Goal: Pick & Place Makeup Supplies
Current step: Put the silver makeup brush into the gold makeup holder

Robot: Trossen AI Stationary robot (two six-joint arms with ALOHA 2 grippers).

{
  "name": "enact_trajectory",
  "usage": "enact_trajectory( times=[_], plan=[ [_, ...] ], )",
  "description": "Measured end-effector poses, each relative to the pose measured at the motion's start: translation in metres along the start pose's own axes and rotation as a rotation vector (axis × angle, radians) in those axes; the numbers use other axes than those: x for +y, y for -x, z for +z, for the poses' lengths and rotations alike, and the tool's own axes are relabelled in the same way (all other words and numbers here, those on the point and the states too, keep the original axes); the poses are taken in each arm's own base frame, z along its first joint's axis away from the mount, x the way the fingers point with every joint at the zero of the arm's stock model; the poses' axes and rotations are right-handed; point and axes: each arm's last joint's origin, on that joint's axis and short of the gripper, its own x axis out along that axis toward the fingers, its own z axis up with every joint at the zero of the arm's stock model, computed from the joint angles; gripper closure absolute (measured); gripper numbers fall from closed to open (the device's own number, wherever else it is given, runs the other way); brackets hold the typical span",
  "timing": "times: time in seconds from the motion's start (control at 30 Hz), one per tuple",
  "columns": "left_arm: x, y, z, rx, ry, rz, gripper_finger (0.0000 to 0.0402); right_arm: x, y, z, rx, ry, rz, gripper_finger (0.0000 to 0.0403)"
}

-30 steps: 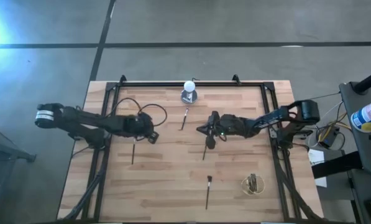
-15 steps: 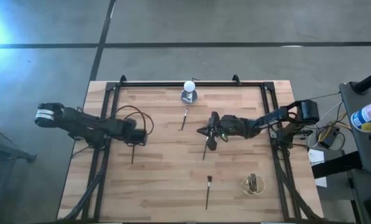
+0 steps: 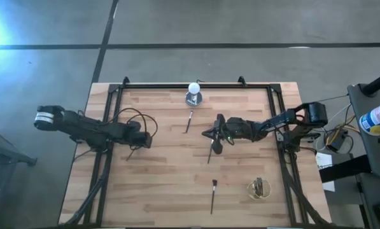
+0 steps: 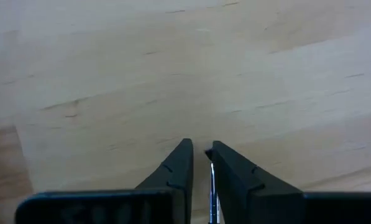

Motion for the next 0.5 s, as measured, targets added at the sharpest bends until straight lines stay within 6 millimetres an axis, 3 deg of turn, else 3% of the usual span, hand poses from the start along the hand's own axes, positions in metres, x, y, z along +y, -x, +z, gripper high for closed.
enact_trajectory(
  times=[0.2, 0.5],
  plan=[
    [-0.004, 0.000, 0.000, 0.006, -0.026, -0.037, 0.0356, 0.000, 0.000, 0.000, -0.003, 0.000, 0.000, 0.0394],
    [-0.020, 0.015, 0.007, 0.037, -0.125, -0.128, 0.0317, 0.000, 0.000, 0.001, -0.009, -0.001, 0.002, 0.0394]
  ],
)
